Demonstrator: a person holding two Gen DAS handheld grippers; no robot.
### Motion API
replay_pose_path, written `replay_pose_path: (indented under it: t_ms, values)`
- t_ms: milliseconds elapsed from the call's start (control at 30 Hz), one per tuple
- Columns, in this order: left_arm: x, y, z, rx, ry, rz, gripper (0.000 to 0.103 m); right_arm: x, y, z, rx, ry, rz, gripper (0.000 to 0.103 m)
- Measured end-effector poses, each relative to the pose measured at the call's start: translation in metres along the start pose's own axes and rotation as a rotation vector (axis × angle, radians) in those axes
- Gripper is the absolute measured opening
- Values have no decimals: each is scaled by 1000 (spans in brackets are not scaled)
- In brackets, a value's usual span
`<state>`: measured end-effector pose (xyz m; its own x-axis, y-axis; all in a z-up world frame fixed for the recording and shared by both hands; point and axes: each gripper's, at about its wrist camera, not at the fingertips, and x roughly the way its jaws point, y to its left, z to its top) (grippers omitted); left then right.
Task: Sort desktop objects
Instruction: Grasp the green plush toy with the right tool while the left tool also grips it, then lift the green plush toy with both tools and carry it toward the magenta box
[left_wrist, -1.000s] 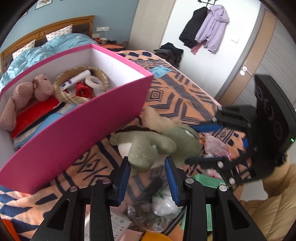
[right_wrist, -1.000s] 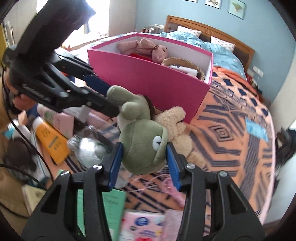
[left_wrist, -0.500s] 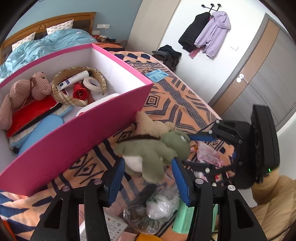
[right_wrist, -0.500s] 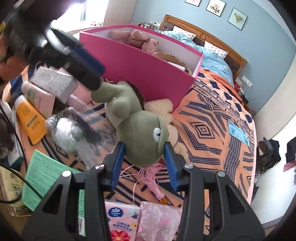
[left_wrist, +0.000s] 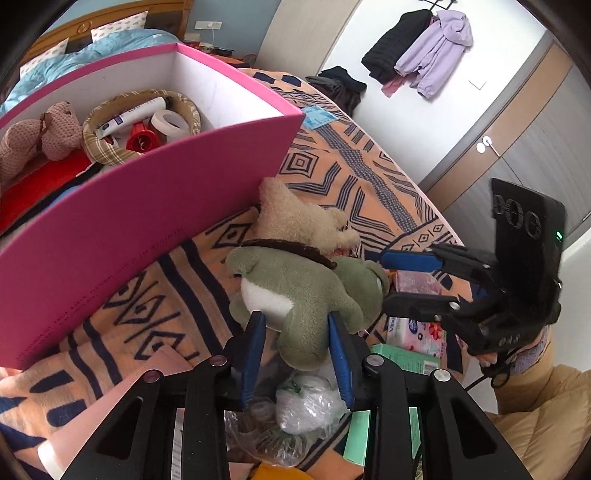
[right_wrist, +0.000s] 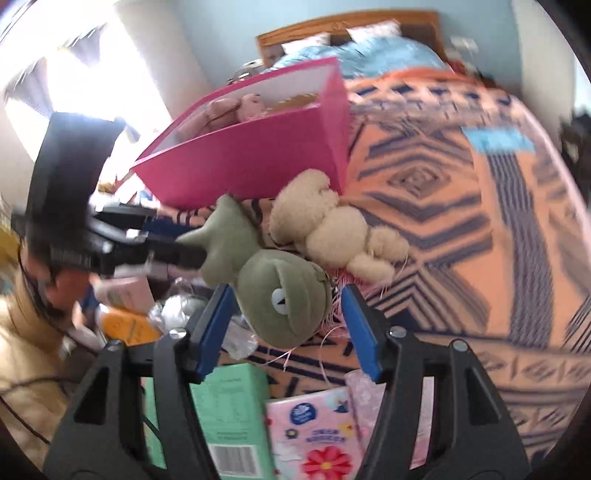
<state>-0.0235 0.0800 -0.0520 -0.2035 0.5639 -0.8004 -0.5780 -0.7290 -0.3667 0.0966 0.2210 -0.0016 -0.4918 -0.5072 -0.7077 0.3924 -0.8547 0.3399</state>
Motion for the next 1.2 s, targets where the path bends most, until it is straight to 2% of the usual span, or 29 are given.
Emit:
replay_pose_path:
  t_ms: [233,267,300,433,533,633,733,867,967,1133,1200]
  values:
    - [2,-4,-9,21,25,15,34,18,-6,-6,171,48,88,62]
    - [4,-5,-10,27,34,23,34,19,-5,-6,168,42,73,58]
    - [5,-5,-11,35,40,30,34,20,-5,-5,156,38,59,53]
    - [-7,-3,-11,38,13,25,38,20,2,-4,77,27,28,49]
    - [-21,-1,-7,46,-40,32,49,15,12,-2,-10,6,-7,47]
    - [-20,4,-4,31,-33,60,51,14,27,2,-136,-18,-57,47]
    - [-10,12,-6,7,-6,39,51,18,37,1,-224,-20,-97,47]
    - [-3,19,-6,-24,6,11,53,26,32,-1,-232,23,-97,50]
    - [-3,19,-3,-19,-4,14,54,28,21,1,-157,31,-61,54]
    - [4,17,1,-15,5,8,53,34,15,4,-109,30,-49,54]
    - [5,18,1,-23,11,-10,51,33,17,4,-119,26,-56,51]
